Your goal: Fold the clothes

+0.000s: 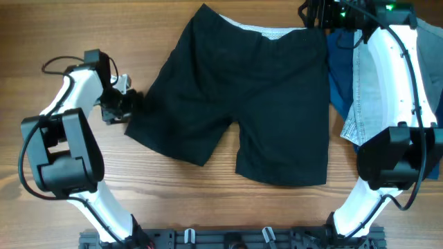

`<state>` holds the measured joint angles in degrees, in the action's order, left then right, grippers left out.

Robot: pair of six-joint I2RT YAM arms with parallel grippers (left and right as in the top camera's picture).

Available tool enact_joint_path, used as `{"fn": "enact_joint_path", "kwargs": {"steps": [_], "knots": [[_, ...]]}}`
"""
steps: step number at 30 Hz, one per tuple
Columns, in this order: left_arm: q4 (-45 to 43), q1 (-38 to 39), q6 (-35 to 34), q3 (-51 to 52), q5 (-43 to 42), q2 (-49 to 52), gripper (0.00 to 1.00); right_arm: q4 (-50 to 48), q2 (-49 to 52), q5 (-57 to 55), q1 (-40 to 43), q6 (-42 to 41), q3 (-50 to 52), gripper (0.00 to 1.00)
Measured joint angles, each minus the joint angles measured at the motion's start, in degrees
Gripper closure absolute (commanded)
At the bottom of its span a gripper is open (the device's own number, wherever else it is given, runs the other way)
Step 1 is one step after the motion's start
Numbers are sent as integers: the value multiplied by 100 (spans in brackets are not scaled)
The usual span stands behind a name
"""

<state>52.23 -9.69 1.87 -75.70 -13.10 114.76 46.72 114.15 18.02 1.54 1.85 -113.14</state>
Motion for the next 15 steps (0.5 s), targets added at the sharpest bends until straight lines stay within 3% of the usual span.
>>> {"fn": "enact_joint_path", "kwargs": {"steps": [1, 8, 15], "knots": [[-74, -2, 50, 63, -44, -2, 96, 0, 0, 0, 2, 0, 0, 1], [-437, -2, 68, 321, -249, -39, 96, 2, 0, 0, 0, 0, 0, 2], [-1906, -39, -461, 345, 85, -44, 96, 151, 0, 0, 0, 0, 0, 3]]}}
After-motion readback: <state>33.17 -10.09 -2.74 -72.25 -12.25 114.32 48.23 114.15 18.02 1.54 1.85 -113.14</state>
